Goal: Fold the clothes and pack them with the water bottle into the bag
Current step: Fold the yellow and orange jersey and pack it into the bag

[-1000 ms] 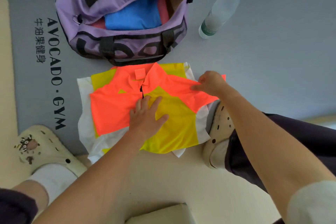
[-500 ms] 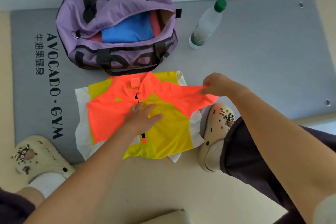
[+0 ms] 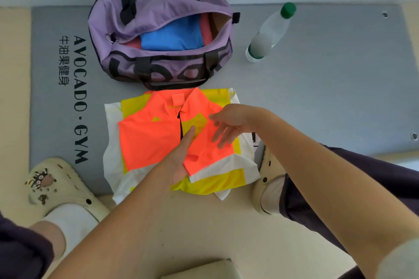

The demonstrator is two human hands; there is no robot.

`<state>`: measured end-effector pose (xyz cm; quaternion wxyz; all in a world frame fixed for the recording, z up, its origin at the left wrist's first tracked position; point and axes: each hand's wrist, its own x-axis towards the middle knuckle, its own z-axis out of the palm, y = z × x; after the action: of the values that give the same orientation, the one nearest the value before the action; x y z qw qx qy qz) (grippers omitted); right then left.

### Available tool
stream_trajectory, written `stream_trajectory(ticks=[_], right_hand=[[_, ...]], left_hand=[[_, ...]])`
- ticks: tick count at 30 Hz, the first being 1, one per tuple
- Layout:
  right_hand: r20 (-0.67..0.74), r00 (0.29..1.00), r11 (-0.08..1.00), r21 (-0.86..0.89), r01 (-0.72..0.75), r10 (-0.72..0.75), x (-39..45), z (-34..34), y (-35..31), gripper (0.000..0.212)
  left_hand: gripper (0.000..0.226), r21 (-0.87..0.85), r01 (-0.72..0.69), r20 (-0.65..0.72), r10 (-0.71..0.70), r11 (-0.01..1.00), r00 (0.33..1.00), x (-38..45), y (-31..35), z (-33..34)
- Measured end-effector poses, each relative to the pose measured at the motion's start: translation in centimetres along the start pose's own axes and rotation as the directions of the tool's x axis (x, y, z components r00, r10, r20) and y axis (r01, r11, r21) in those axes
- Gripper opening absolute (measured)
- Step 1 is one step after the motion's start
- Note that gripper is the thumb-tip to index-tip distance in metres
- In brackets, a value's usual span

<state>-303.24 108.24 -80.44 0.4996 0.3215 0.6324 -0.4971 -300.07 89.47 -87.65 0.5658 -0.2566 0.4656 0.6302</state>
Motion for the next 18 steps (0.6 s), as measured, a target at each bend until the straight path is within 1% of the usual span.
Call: stream_trajectory(ticks=[1,2,3,4,5,7,8,9,10,11,12,13,15,16,18], right_hand=[[-0.085,0.994,0.996,-0.064,0.057,-0.062,0.3,-0.2,0.1,0.028],[-0.178,0.973,0.981,-0.148,0.122,-0.148,0.7,-0.4,0.4,0.021],[-0.261,0.934,0.955,-0.231,0.186,-0.245,1.0,-0.5,0.7,0.014],[-0.313,0.889,0.925,-0.290,0.245,-0.333,1.5,-0.7,1.0,0.012],[-0.332,0.861,0.906,-0.315,0.283,-0.385,1.9,-0.7,1.3,0.015],[-0.289,0.860,0.881,-0.357,0.311,-0.421,2.7,-0.6,1.6,0.025],[-0.246,0.872,0.857,-0.422,0.296,-0.423,3.1,-0.6,1.7,0.028],[-0.210,0.884,0.810,-0.525,0.260,-0.419,3.5,-0.6,1.9,0.030],[-0.185,0.894,0.744,-0.636,0.207,-0.407,3.9,-0.7,1.9,0.030],[-0.187,0.894,0.673,-0.723,0.155,-0.407,4.3,-0.9,2.0,0.027],[-0.207,0.896,0.633,-0.768,0.100,-0.393,4.6,-1.1,2.0,0.020],[-0.228,0.895,0.612,-0.788,0.061,-0.384,4.8,-1.3,2.0,0.010],[-0.257,0.884,0.617,-0.785,0.044,-0.390,5.0,-1.8,1.9,0.026],[-0.266,0.877,0.641,-0.765,0.060,-0.399,5.1,-2.1,1.7,0.025],[-0.276,0.868,0.715,-0.688,0.121,-0.413,4.9,-2.5,1.4,0.014]], left_hand=[[0.054,0.009,-0.033,-0.008,0.033,0.999,0.999,0.1,-0.2,-0.4],[0.047,0.069,-0.057,-0.034,0.060,0.996,0.998,0.2,-0.4,-0.7],[0.041,0.162,-0.076,-0.070,0.088,0.984,0.994,0.1,-0.6,-1.1],[0.036,0.255,-0.091,-0.105,0.121,0.963,0.987,0.1,-0.8,-1.3],[0.033,0.333,-0.103,-0.133,0.155,0.937,0.979,0.1,-0.9,-1.5],[0.035,0.432,-0.116,-0.170,0.207,0.894,0.963,0.4,-1.0,-1.8],[0.035,0.441,-0.124,-0.174,0.220,0.889,0.960,0.5,-0.9,-1.7],[0.030,0.414,-0.132,-0.173,0.220,0.901,0.960,0.6,-0.7,-1.6],[0.024,0.351,-0.137,-0.185,0.212,0.927,0.960,0.7,-0.5,-1.6],[0.019,0.279,-0.136,-0.218,0.201,0.951,0.955,0.8,-0.2,-1.5],[0.017,0.219,-0.135,-0.260,0.191,0.966,0.946,0.7,0.1,-1.6],[0.017,0.198,-0.127,-0.296,0.183,0.972,0.938,0.7,0.4,-1.8],[0.020,0.255,-0.120,-0.298,0.196,0.960,0.934,0.6,0.3,-2.1],[0.020,0.309,-0.129,-0.277,0.219,0.942,0.936,0.5,0.0,-2.1],[0.026,0.415,-0.140,-0.260,0.265,0.899,0.928,0.6,-0.6,-2.2]])
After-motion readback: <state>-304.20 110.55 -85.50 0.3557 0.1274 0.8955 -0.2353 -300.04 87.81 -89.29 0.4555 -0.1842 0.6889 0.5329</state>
